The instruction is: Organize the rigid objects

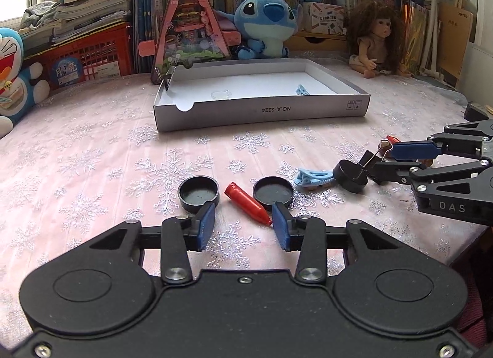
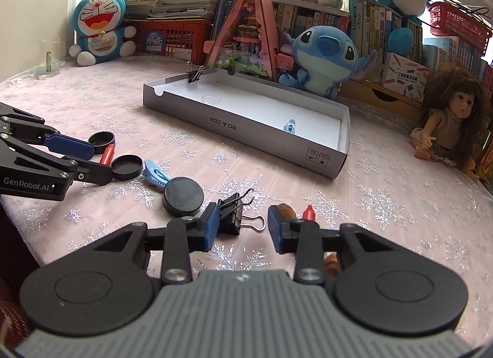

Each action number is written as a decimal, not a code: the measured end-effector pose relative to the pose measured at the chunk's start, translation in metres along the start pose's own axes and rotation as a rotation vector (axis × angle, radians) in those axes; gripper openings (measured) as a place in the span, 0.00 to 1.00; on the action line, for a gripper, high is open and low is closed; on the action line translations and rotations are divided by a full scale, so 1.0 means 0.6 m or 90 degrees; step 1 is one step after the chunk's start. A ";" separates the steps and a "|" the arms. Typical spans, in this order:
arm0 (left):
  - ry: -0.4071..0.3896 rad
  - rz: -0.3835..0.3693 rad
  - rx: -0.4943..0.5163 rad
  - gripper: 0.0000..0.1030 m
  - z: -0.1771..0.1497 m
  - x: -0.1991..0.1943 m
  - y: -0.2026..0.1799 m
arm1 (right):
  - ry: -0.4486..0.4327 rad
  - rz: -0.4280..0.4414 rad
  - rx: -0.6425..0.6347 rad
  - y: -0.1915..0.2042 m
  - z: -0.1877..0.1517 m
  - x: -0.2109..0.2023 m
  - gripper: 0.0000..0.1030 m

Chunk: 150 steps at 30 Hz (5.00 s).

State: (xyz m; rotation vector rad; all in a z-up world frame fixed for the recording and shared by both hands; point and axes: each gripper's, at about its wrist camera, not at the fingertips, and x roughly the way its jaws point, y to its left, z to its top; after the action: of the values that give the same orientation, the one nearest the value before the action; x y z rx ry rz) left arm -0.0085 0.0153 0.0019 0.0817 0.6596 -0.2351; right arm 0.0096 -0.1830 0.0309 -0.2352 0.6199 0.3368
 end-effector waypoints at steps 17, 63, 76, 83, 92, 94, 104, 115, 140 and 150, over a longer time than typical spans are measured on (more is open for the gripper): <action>0.002 0.088 -0.029 0.39 0.007 0.010 0.040 | 0.045 -0.050 0.066 -0.046 -0.005 0.013 0.41; -0.039 0.111 -0.119 0.41 0.031 0.061 -0.014 | -0.002 -0.098 0.178 -0.021 0.008 0.052 0.57; -0.048 0.107 -0.125 0.40 0.037 0.045 -0.007 | -0.023 -0.082 0.155 -0.009 0.017 0.038 0.36; -0.066 0.107 -0.124 0.40 0.053 0.032 0.000 | -0.044 -0.081 0.158 -0.018 0.032 0.025 0.36; -0.083 0.111 -0.124 0.40 0.081 0.027 0.013 | -0.057 -0.088 0.178 -0.039 0.050 0.023 0.36; -0.083 0.109 -0.127 0.40 0.091 0.028 0.018 | -0.060 -0.089 0.180 -0.044 0.055 0.025 0.36; -0.090 0.082 -0.145 0.40 0.174 0.051 0.052 | -0.063 -0.088 0.223 -0.097 0.103 0.051 0.36; -0.003 -0.009 -0.184 0.40 0.294 0.179 0.100 | -0.013 -0.042 0.282 -0.173 0.185 0.128 0.36; 0.042 0.038 -0.092 0.41 0.300 0.375 0.067 | 0.073 -0.011 0.259 -0.168 0.200 0.322 0.36; 0.028 0.042 -0.078 0.41 0.296 0.377 0.064 | 0.071 -0.023 0.219 -0.152 0.198 0.330 0.35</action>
State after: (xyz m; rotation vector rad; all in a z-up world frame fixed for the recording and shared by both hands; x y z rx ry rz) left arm 0.2798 -0.0172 0.0030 -0.0081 0.7129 -0.1290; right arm 0.2573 -0.1826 0.0160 0.0649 0.7719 0.1788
